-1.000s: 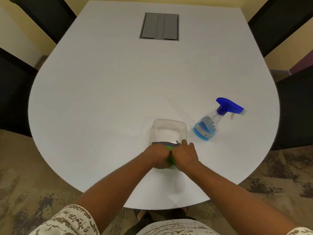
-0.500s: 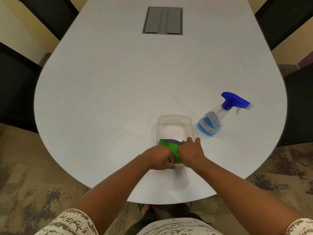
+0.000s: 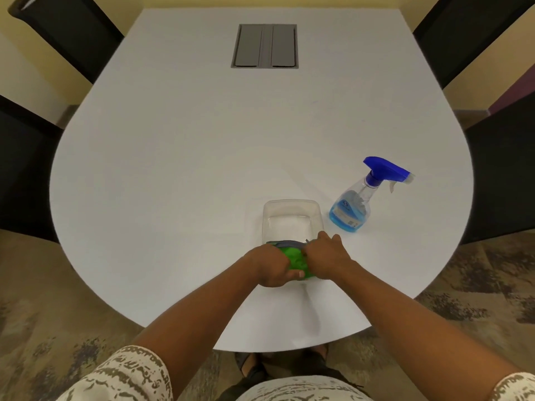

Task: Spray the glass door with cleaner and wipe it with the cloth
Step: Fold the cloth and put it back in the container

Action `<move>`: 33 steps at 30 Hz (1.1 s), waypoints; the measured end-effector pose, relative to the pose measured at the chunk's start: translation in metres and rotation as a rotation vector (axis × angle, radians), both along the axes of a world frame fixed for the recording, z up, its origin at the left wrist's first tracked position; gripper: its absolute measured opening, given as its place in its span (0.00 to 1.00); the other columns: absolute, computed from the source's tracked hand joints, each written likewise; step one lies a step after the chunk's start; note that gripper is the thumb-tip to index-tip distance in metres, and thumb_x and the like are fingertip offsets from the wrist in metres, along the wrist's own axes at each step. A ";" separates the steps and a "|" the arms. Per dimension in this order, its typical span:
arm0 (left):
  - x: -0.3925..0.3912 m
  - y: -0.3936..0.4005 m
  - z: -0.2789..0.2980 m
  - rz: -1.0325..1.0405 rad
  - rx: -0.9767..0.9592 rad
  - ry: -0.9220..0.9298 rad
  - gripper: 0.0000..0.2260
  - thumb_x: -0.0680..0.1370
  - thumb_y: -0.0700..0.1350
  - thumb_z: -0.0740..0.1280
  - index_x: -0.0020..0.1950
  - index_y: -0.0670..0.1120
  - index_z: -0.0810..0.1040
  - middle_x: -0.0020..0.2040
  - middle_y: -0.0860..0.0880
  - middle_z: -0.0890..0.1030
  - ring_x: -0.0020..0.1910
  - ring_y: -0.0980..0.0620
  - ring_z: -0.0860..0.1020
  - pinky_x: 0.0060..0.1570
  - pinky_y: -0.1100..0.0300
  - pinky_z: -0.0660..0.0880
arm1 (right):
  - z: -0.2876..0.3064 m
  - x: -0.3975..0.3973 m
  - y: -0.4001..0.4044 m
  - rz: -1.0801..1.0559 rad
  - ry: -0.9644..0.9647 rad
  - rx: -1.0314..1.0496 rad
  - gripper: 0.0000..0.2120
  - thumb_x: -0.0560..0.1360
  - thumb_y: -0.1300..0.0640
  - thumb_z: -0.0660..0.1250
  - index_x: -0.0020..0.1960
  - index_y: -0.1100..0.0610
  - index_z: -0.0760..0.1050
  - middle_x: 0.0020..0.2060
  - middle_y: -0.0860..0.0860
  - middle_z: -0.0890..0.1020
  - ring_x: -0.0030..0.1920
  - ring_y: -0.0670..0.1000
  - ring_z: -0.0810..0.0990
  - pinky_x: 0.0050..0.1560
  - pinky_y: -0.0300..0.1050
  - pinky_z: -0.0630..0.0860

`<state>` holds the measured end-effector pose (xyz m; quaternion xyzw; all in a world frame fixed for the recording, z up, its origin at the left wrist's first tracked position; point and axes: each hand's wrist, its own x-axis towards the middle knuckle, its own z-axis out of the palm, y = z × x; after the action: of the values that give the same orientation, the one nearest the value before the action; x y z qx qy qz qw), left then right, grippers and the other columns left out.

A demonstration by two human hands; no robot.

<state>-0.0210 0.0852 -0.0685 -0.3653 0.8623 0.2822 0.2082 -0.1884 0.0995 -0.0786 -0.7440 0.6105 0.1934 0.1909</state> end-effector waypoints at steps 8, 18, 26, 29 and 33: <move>-0.049 -0.032 0.031 0.251 -0.096 0.294 0.16 0.83 0.49 0.61 0.66 0.46 0.81 0.62 0.48 0.84 0.60 0.47 0.80 0.60 0.54 0.75 | 0.027 -0.063 -0.001 -0.743 -0.673 -0.540 0.09 0.79 0.53 0.66 0.43 0.56 0.79 0.36 0.49 0.80 0.36 0.47 0.78 0.38 0.37 0.75; -0.139 -0.069 0.041 0.528 -0.079 0.448 0.27 0.82 0.46 0.67 0.80 0.48 0.63 0.78 0.47 0.69 0.75 0.46 0.70 0.72 0.52 0.68 | 0.035 -0.120 -0.013 -1.026 -0.672 -0.578 0.23 0.73 0.43 0.72 0.61 0.54 0.71 0.51 0.50 0.79 0.48 0.49 0.79 0.46 0.39 0.73; -0.160 -0.078 0.033 0.529 0.012 0.514 0.26 0.83 0.44 0.65 0.80 0.45 0.62 0.77 0.46 0.71 0.73 0.44 0.73 0.69 0.51 0.71 | 0.030 -0.119 -0.031 -0.927 -0.884 -0.485 0.26 0.76 0.45 0.71 0.69 0.55 0.71 0.61 0.53 0.81 0.60 0.55 0.81 0.55 0.44 0.75; -0.162 -0.078 0.031 0.558 0.001 0.536 0.22 0.83 0.46 0.64 0.77 0.44 0.66 0.73 0.45 0.75 0.69 0.44 0.76 0.67 0.53 0.73 | 0.028 -0.117 -0.031 -0.894 -0.906 -0.492 0.22 0.78 0.48 0.69 0.68 0.55 0.72 0.59 0.52 0.82 0.59 0.55 0.82 0.52 0.41 0.73; -0.158 -0.079 0.033 0.548 -0.068 0.570 0.20 0.84 0.49 0.63 0.75 0.44 0.69 0.71 0.45 0.77 0.67 0.45 0.77 0.65 0.55 0.72 | 0.033 -0.117 -0.032 -0.832 -0.878 -0.512 0.17 0.79 0.52 0.67 0.66 0.56 0.73 0.58 0.53 0.82 0.58 0.55 0.82 0.52 0.41 0.73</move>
<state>-0.1785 0.0064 -0.0353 -0.4957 0.7648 0.3890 -0.1347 -0.3057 0.0670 -0.0453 -0.4773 0.7393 -0.3698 0.2980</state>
